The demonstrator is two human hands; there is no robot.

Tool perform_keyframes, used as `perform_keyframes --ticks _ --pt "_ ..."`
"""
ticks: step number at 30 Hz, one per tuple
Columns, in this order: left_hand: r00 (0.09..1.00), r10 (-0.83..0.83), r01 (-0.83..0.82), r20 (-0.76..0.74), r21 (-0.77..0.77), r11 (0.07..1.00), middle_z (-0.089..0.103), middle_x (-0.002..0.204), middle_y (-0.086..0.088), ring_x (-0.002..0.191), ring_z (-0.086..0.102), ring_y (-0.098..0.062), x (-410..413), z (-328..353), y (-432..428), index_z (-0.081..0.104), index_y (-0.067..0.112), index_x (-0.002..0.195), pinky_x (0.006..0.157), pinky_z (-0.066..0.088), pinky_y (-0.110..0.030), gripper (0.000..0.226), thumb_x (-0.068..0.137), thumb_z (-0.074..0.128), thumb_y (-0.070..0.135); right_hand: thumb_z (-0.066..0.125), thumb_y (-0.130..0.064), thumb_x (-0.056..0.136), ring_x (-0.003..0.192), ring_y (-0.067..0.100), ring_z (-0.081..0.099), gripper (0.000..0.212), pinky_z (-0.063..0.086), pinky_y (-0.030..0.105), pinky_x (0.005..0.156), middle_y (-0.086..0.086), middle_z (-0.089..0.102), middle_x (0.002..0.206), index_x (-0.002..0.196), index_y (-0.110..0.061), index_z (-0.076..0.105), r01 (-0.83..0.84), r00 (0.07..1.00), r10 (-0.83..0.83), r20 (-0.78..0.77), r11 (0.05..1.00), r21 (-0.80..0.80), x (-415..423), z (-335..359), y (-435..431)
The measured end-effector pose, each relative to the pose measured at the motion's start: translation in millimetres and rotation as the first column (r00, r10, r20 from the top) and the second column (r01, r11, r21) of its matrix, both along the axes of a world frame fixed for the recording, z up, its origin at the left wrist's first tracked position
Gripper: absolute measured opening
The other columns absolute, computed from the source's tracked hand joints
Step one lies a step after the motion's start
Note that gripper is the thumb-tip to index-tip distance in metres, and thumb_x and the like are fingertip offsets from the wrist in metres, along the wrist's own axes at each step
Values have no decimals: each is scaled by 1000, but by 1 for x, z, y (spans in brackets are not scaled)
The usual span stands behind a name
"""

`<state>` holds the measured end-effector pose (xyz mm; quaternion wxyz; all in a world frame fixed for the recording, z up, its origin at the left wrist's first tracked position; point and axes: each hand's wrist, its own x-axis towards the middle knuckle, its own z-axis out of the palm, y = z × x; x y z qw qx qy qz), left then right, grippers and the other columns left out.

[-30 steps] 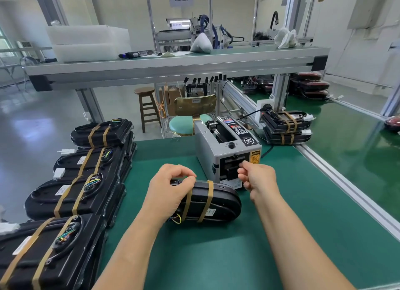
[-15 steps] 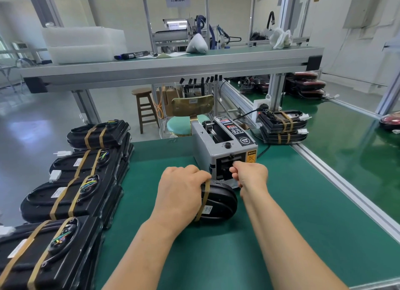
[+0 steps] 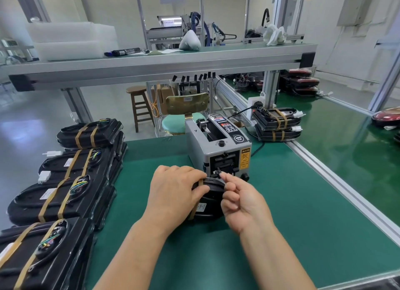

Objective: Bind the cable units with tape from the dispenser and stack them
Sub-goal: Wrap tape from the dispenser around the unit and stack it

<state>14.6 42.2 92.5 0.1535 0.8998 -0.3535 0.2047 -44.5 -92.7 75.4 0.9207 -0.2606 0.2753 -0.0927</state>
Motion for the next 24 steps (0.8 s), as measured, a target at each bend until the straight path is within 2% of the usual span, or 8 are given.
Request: perform_keyframes --ticks 7,13,24 --pt "1000 10 -10 18 -24 1000 74 92 12 82 68 -20 -1 -1 -1 74 31 97 77 43 -38 24 82 64 47 61 -7 91 28 3 28 7 19 14 26 -5 43 46 89 -4 67 8 1000 -7 -13 995 95 -4 -4 10" --pt "1000 5 -6 -7 -33 999 73 97 14 89 66 -18 0 -1 -1 73 34 102 81 38 -36 21 86 67 47 58 -4 92 27 2 28 10 19 13 26 -5 43 46 96 -3 67 28 1000 -26 -10 987 160 -6 -4 15" --pt "999 7 -8 -34 -41 999 72 104 17 98 65 -15 -2 2 0 70 39 111 85 37 -34 27 87 65 48 60 -4 91 31 3 31 13 21 14 28 -3 47 49 100 -1 69 40 999 -38 -28 997 66 -5 -8 20"
